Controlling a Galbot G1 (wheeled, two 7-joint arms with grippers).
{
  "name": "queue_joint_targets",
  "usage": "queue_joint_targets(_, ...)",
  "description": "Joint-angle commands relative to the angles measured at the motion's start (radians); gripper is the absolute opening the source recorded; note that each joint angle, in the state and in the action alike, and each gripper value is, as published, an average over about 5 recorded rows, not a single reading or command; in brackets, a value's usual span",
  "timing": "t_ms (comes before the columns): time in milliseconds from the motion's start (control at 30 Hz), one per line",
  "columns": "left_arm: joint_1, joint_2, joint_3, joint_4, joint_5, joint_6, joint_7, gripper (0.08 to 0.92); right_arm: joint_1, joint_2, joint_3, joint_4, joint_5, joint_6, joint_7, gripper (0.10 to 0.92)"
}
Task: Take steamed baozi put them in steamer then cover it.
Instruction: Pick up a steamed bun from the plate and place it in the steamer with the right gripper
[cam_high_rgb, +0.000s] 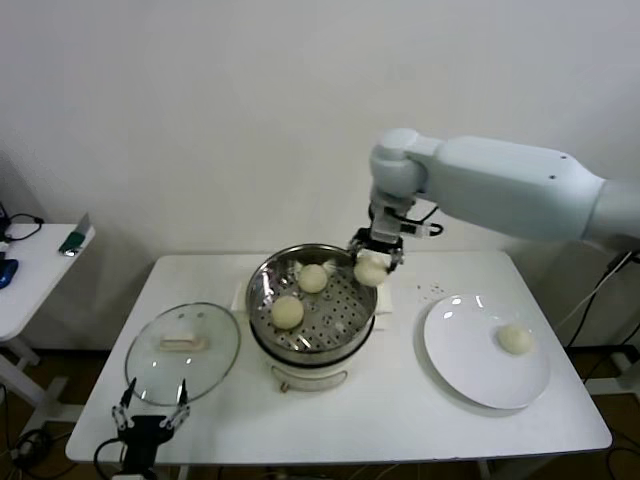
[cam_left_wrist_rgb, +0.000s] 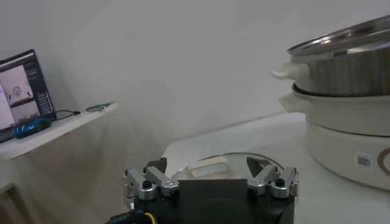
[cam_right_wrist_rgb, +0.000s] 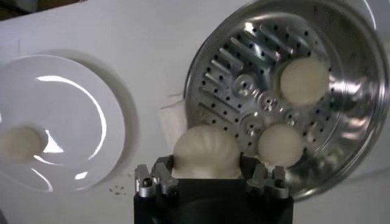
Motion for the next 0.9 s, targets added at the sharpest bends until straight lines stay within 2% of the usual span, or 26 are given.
queue_joint_targets(33,-0.001,0.006,-0.001,-0.004,-0.015,0.005,0.0,0.823,-0.085,0.193,0.024,0.008,-0.102,0.076,-0.005,0.709)
queue_joint_targets(733,-0.008,0.009,-0.004,0.021,-0.037,-0.002,0.002,0.823,-0.194,0.226,-0.002,0.0,-0.12,0.067,-0.001,0.722)
queue_joint_targets(900,-0.009,0.007,-0.004,0.029,-0.036,-0.003,0.001,0.823,-0.192,0.211,-0.001,0.005,-0.122,0.06,0.008,0.765)
